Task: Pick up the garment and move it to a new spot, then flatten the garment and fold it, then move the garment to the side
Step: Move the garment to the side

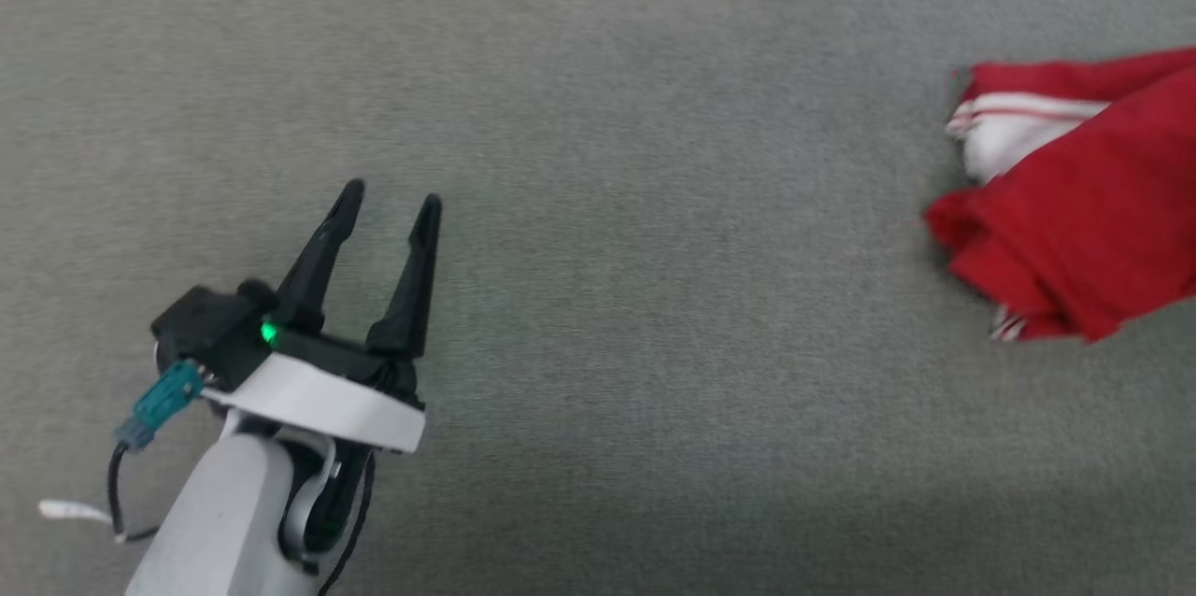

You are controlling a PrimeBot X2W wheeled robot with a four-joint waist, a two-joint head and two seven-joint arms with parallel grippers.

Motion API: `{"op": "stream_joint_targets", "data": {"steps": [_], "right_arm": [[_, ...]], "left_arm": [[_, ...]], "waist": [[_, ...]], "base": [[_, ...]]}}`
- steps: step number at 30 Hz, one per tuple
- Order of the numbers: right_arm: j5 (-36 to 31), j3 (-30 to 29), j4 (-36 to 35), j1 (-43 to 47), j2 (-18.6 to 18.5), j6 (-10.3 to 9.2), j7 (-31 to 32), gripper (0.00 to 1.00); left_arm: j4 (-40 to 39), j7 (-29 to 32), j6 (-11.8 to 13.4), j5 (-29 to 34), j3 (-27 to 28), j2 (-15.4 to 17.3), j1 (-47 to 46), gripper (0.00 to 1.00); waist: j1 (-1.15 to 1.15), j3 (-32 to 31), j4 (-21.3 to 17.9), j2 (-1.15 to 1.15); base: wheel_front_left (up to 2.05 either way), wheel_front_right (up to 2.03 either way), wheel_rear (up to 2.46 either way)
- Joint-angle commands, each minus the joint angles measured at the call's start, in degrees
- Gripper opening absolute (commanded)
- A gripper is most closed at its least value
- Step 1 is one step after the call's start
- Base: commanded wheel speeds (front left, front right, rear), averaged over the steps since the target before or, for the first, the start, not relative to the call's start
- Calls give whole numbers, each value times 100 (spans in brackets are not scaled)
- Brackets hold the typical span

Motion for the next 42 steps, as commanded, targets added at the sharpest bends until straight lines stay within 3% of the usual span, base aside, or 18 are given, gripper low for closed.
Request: {"op": "stream_joint_targets", "data": {"steps": [1, 9, 18, 31, 33, 34, 35, 36, 42], "right_arm": [[-158, -20, 74, -156, -86, -28, -208, 0], [-848, -114, 586, -696, -234, -28, -868, 0], [-1928, -327, 1347, -1059, -285, -28, -1569, 0], [-2889, -686, 2596, -1528, 540, -16, -2150, 0], [-2973, -799, 2790, -1641, 584, -17, -2206, 26], [-3000, -822, 2846, -1680, 626, -17, -2240, 57], [-3016, -844, 2884, -1732, 672, -17, -2282, 95], [-3035, -858, 2946, -1757, 694, -17, -2284, 100], [-2959, -777, 2975, -1849, 697, -16, -2373, 100]], "left_arm": [[14, -26, -17, -15, -72, 28, -189, 100], [80, -26, -18, -45, -527, 150, -814, 100], [112, -26, -18, -130, -825, 320, -1281, 100], [142, -26, -18, -191, -1055, 381, -1582, 100], [147, -26, -18, -210, -1042, 373, -1585, 100], [137, -26, -18, -220, -1001, 374, -1571, 100], [135, -26, -18, -254, -953, 381, -1543, 100], [146, -26, -18, -284, -900, 382, -1498, 100], [99, -26, -19, -344, -604, 379, -1264, 100]], "waist": [[0, 185, -207, 0], [0, 583, -638, 0], [0, 972, -759, 0], [0, 1262, -590, 0], [0, 1260, -565, 0], [0, 1251, -558, 0], [0, 1237, -555, 0], [0, 1215, -558, 0], [0, 974, -599, 0]], "base": [[0, 0, 0], [0, 0, 0], [0, 0, 0], [0, 0, 0], [0, 0, 0], [0, 0, 0], [0, 0, 0], [0, 0, 0], [0, 0, 0]]}}
